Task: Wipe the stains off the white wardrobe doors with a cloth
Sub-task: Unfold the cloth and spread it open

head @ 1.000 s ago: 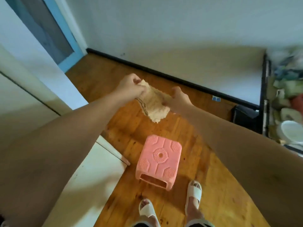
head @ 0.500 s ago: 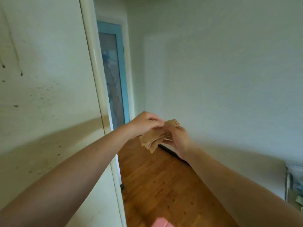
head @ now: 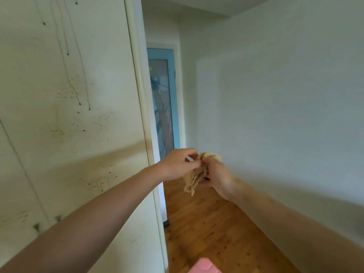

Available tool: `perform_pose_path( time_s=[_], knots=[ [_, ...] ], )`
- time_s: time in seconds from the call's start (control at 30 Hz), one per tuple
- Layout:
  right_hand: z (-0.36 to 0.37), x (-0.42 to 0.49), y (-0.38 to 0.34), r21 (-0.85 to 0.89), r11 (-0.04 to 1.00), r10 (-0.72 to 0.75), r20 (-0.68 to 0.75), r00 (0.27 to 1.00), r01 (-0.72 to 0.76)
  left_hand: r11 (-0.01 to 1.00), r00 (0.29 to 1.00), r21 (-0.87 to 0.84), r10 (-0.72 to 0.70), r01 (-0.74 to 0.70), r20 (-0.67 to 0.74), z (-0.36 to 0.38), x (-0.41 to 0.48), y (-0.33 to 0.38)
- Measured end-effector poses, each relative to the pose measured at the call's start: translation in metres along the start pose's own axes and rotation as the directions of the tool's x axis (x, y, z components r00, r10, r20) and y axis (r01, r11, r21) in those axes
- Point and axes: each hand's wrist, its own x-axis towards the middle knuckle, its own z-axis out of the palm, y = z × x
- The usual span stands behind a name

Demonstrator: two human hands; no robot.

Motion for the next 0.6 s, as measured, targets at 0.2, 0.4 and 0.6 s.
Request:
perform_pose_path(
  time_s=[0.2, 0.4, 0.6],
  knots=[
    [0.033, -0.009, 0.013, -0.256, 0.958, -0.113, 0.069, 0.991, 0.127, 0.998, 0.991, -0.031, -0.057, 0.054, -0.125, -0.013, -0.051, -0.019],
    [0.059, 0.011, 0.004, -0.745, 0.626, -0.107, 0.211, 0.972, 0.23, 0.914, 0.917, -0.081, -0.398, 0.399, 0.024, -0.081, -0.144, -0.096],
    [0.175, -0.013, -0.008, -0.883, 0.138, 0.068, 0.461, 0.885, 0.45, 0.682, 0.689, 0.202, -0.723, 0.703, 0.048, -0.136, -0.289, -0.165]
  ],
)
